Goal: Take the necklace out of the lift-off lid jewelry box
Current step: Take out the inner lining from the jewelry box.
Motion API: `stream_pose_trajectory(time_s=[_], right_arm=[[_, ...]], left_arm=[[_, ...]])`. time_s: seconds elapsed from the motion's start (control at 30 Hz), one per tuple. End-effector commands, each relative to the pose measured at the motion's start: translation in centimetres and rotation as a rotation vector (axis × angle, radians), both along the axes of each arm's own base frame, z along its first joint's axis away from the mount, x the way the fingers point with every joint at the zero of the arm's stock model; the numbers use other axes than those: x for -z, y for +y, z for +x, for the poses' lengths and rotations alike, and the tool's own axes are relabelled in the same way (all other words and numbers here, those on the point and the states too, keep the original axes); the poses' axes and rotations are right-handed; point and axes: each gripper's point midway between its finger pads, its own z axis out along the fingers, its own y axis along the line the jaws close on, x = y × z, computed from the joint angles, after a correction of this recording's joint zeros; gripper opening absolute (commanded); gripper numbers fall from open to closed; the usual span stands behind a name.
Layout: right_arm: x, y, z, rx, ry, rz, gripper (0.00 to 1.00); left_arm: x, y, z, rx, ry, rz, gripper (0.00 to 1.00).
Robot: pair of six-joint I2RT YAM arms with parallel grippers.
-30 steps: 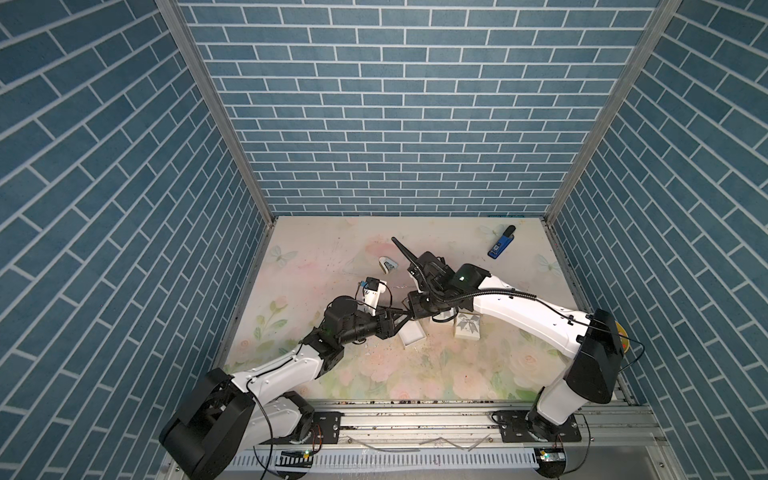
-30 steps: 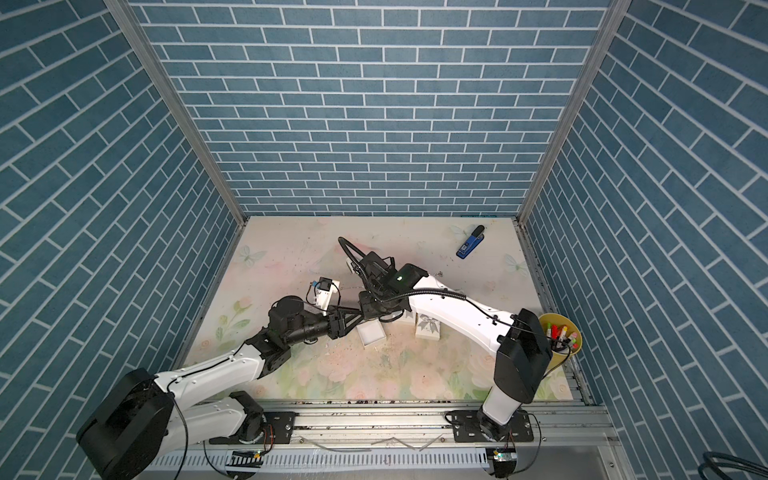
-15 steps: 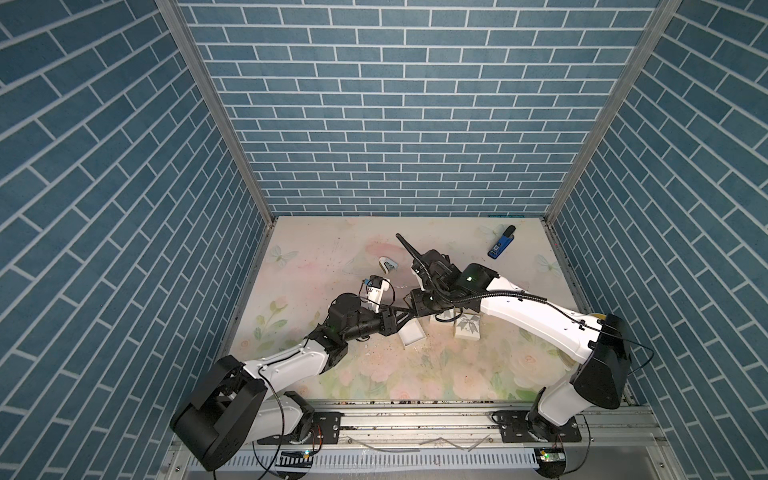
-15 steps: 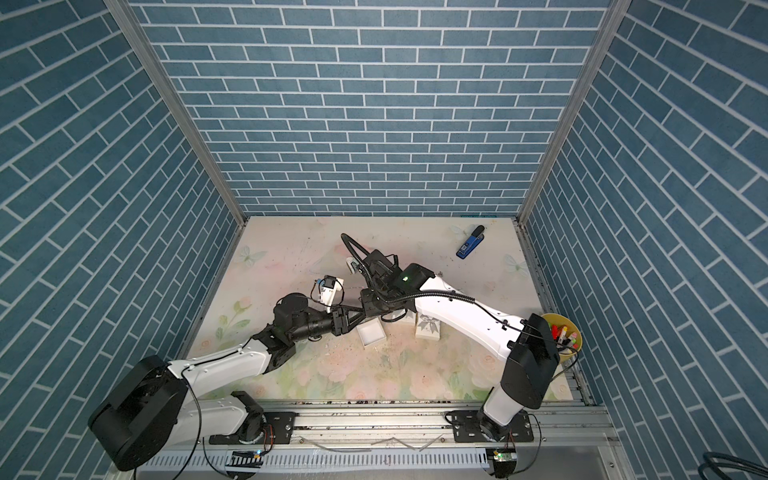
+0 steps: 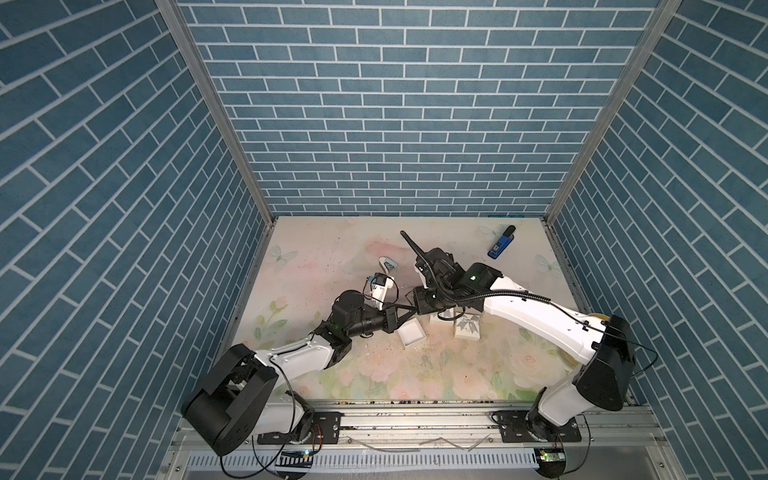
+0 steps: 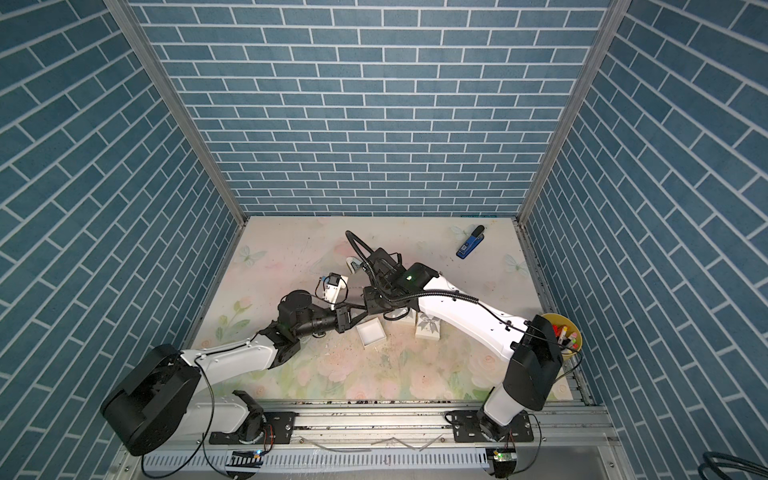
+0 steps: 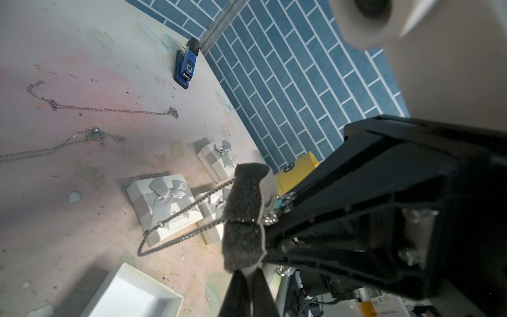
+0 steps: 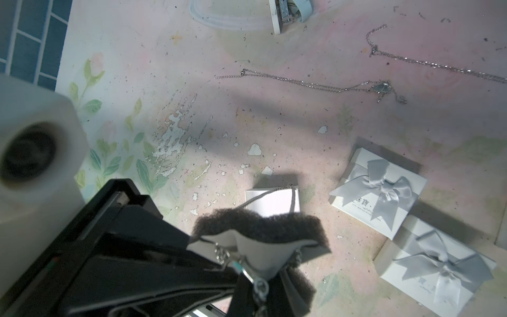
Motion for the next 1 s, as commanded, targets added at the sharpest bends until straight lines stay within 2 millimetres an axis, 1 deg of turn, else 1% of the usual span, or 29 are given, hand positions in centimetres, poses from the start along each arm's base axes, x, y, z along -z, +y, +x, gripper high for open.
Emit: stream_pose_trajectory(time_s=[0.0, 0.17, 0.3, 0.37, 0.43, 0.5, 0.6, 0.7, 0.8, 0.97], right_arm=[[-1.2, -0.4, -0.3, 0.043, 0.007, 0.057, 0.00], [-2.2, 0.1, -0.2, 0.027, -0.021, 0.138, 0.01], [-3.0, 0.1, -0.3, 0.019, -0.054, 0.191, 0.08], [-3.2, 0.1, -0.5, 0.009, -0.060, 0.204, 0.13], [-3.3, 0.3, -0.6, -0.009, -0.066, 0.216, 0.21], [-3.5, 0.7, -1.1, -0.040, -0.047, 0.242, 0.33], [-3.7, 0.8, -1.3, -0.050, -0.048, 0.257, 0.41], [-4.4, 0.5, -1.5, -0.051, -0.064, 0.273, 0.43], [-5.7, 0.1, -1.5, -0.052, -0.103, 0.290, 0.44], [-7.8, -1.0, -1.7, -0.057, -0.179, 0.330, 0.47]], left_arm=[[-1.2, -0.1, 0.5, -0.004, -0.082, -0.010, 0.00], [-1.1, -0.1, 0.5, -0.004, -0.144, 0.013, 0.00], [-1.5, 0.0, 0.7, -0.019, -0.213, 0.017, 0.00], [-2.1, -0.2, 0.7, -0.021, -0.245, 0.016, 0.00], [-2.8, -0.3, 0.7, -0.020, -0.282, 0.014, 0.00], [-3.2, -0.2, 0.7, -0.023, -0.306, 0.018, 0.00], [-3.7, -0.1, 0.5, -0.017, -0.337, 0.040, 0.00], [-4.1, 0.1, 0.3, -0.012, -0.363, 0.075, 0.00], [-4.6, 0.7, 0.2, -0.025, -0.399, 0.112, 0.00], [-6.0, 1.9, 0.1, -0.071, -0.472, 0.172, 0.00]])
